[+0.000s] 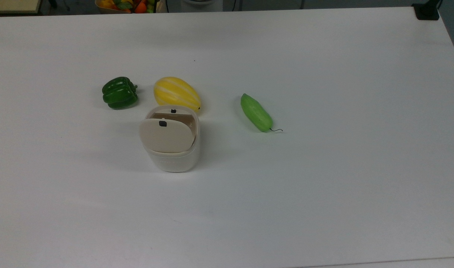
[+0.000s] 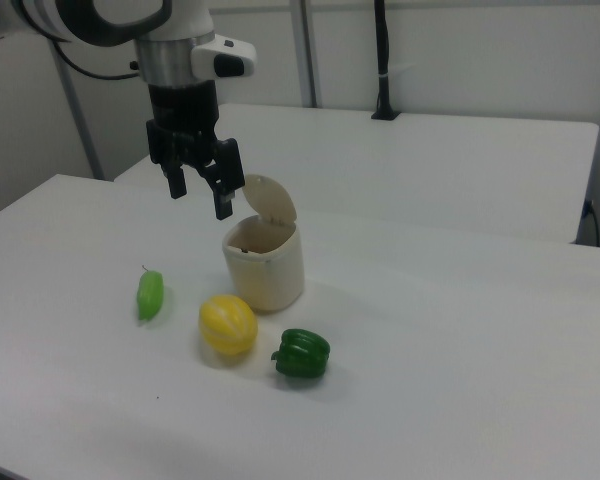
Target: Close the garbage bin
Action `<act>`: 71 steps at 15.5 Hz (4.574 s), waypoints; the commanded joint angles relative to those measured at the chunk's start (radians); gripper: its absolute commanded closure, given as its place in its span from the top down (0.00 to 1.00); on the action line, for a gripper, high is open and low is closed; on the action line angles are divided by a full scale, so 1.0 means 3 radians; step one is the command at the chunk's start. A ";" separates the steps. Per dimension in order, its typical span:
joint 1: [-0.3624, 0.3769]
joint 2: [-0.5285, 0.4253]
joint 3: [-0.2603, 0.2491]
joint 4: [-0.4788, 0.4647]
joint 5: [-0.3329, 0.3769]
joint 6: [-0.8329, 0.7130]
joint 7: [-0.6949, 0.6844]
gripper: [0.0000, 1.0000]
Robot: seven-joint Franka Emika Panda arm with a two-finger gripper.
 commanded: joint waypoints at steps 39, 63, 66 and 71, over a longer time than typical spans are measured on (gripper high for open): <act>0.0060 0.0182 0.0046 0.0006 0.0604 0.1194 -0.0010 0.00; 0.0535 0.1030 0.0143 0.0011 0.0609 0.3327 0.0051 0.00; 0.0586 0.1138 0.0138 0.0016 0.0593 0.3379 0.0082 0.00; 0.0591 0.1271 0.0138 0.0124 0.0578 0.3379 0.0077 0.00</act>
